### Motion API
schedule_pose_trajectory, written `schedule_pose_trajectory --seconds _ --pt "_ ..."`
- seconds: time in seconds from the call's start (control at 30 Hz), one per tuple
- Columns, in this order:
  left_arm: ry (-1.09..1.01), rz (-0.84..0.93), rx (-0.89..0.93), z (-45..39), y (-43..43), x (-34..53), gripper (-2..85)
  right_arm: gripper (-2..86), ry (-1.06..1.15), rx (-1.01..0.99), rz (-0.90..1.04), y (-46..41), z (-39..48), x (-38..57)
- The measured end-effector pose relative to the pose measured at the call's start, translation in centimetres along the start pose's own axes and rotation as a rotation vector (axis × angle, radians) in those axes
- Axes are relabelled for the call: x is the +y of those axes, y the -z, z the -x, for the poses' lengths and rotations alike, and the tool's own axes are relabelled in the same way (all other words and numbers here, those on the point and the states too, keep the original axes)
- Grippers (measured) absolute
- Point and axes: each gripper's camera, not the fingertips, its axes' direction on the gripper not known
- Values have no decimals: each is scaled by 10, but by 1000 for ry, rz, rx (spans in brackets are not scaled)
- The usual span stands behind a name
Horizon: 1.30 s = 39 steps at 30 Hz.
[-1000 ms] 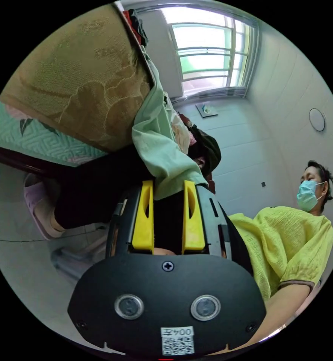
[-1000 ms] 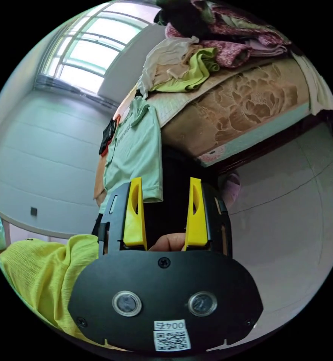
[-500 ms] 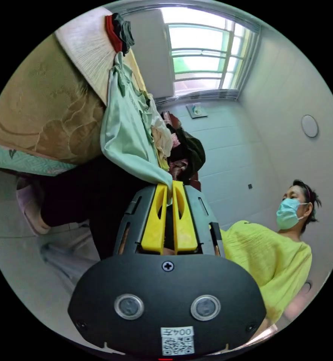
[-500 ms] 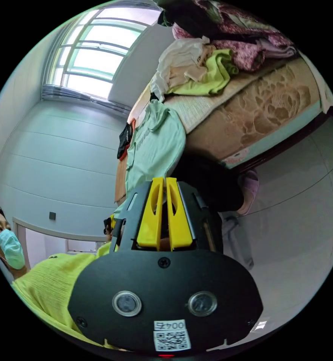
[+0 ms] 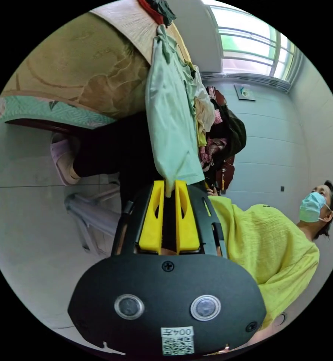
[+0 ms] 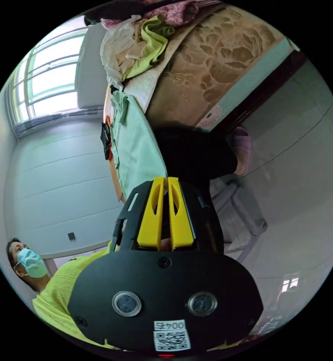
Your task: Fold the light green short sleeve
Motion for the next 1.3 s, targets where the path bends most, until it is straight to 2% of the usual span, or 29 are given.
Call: schedule_pose_trajectory --seconds 0.07,0.13,0.17,0.2,0.27,0.37,0.43,0.57,0.67,0.73,0.8,0.87,0.97,1.1,1.3 --pt "16 -25 -28 -1 17 12 47 51 46 92 -80 20 16 6" --pt "-2 -160 -85 -18 50 20 47 64 134 250 -193 39 47 11" --pt "-24 -206 -109 -27 56 19 46 66 252 421 -268 43 82 15" --pt "-102 -276 -168 -50 63 9 41 67 321 507 -301 41 102 17" --pt "-241 -349 -257 -88 57 -20 32 65 608 729 -396 8 177 17" --pt "-414 -409 -350 -140 16 -92 20 32 870 816 -416 -66 244 -1" --pt "-493 -405 -479 -173 -36 -152 12 6 964 869 -424 -113 269 -18" --pt "-570 -332 -735 -204 -118 -219 8 -4 1013 928 -416 -189 294 -65" --pt "-580 -236 -870 -207 -165 -249 7 -3 907 933 -240 -217 280 -111" --pt "-571 -177 -899 -197 -185 -254 6 1 910 902 -251 -214 279 -126" --pt "-572 -226 -867 -195 -185 -249 6 10 950 850 -364 -198 291 -141" --pt "-569 -226 -842 -195 -187 -249 5 52 987 714 -429 -182 308 -180" --pt "-562 -245 -802 -192 -189 -250 5 57 947 561 -403 -182 328 -255" --pt "-566 -263 -783 -192 -191 -250 6 5 888 390 -369 -205 346 -345" --pt "-531 -261 -683 -184 -182 -261 6 -7 873 176 -155 -266 354 -470"
